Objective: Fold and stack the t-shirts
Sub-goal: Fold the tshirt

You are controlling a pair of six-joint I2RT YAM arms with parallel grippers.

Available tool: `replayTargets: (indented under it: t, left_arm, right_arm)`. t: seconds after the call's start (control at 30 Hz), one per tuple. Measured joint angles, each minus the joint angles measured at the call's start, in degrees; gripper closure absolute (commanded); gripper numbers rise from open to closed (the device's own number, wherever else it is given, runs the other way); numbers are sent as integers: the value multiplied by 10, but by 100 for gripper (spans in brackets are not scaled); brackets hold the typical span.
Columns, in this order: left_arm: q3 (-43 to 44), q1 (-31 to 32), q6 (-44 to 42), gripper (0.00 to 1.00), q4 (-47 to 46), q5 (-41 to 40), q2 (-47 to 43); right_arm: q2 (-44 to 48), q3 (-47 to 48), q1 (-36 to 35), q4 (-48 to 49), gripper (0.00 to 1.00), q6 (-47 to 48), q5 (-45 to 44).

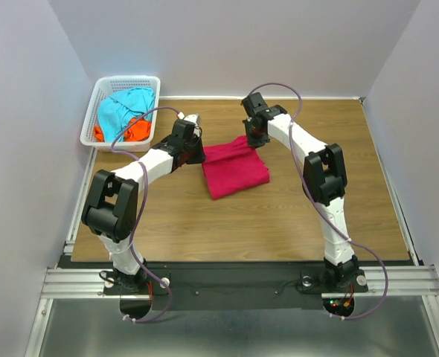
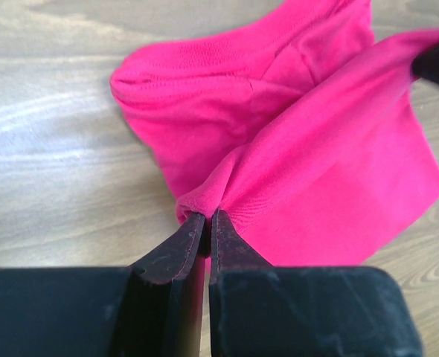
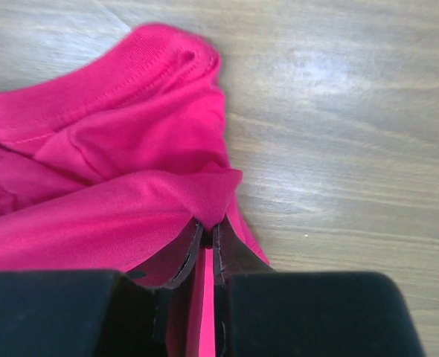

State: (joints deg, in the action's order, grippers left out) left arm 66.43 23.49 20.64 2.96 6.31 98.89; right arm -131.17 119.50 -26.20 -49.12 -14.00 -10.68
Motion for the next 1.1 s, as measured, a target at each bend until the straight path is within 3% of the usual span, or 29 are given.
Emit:
replayTargets:
  t: [0.13, 0.17, 0.23, 0.27, 0.37, 0.47, 0.5, 0.53, 0.87, 0.97, 1.1]
  left_arm:
    - [0, 0, 0, 86, -19, -14, 9]
    - [0, 0, 0, 83, -22, -18, 11]
    - [0, 0, 0, 82, -29, -24, 16]
    - [0, 0, 0, 76, -31, -28, 18]
    - [0, 0, 0, 49, -35, -43, 19]
    - [0, -1, -1, 32, -41, -56, 19]
    - [0, -1, -1, 22, -43, -59, 19]
    - [0, -1, -2, 19, -45, -61, 18]
    - [-49, 14, -6, 21, -80, -88, -98]
    - [-78, 26, -6, 20, -97, -95, -124]
    - [-110, 32, -9, 20, -101, -100, -119]
  right_arm:
    - [0, -28, 2, 20, 87, -13, 0]
    - [0, -34, 2, 29, 79, -16, -1]
    - [0, -42, 3, 42, 73, -24, -1]
    - [0, -43, 3, 45, 64, -26, -3]
    - [1, -45, 4, 59, 56, -32, -11]
    - [9, -49, 6, 69, 56, -36, -16]
    - [13, -52, 7, 71, 56, -36, -16]
    - [22, -58, 7, 75, 56, -36, -17]
    - [208, -224, 8, 149, 56, -21, 62]
    - [222, -249, 8, 173, 52, -9, 93]
    - [207, -270, 19, 192, 54, 27, 145]
